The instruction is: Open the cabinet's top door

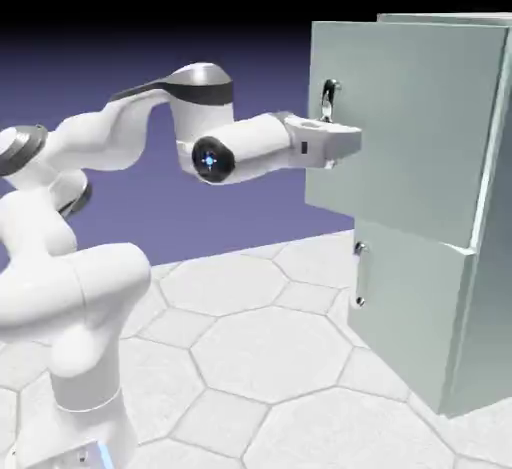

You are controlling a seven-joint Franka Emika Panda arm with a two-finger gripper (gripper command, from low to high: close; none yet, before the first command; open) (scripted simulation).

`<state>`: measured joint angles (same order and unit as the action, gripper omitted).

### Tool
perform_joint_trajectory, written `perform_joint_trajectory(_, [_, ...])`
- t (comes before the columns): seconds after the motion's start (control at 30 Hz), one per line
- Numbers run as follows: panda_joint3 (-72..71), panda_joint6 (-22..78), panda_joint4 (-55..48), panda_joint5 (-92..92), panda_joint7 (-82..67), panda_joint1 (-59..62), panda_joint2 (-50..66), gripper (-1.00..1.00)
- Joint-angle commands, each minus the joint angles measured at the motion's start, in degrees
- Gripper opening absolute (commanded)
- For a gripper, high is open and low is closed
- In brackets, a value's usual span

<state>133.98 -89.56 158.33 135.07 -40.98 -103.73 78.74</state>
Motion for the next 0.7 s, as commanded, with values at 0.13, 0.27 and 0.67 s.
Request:
perform_joint_trajectory(0.13, [5.12, 12.4, 0.83, -6.45, -4.83, 3.94, -5.6, -1.0])
perform_joint_trajectory(0.27, [8.34, 22.37, -0.3, -12.69, -9.36, 8.38, -11.5, -1.0])
perform_joint_trajectory(0.67, [8.56, 45.56, -14.51, -36.5, -26.98, 24.6, -35.75, -1.0])
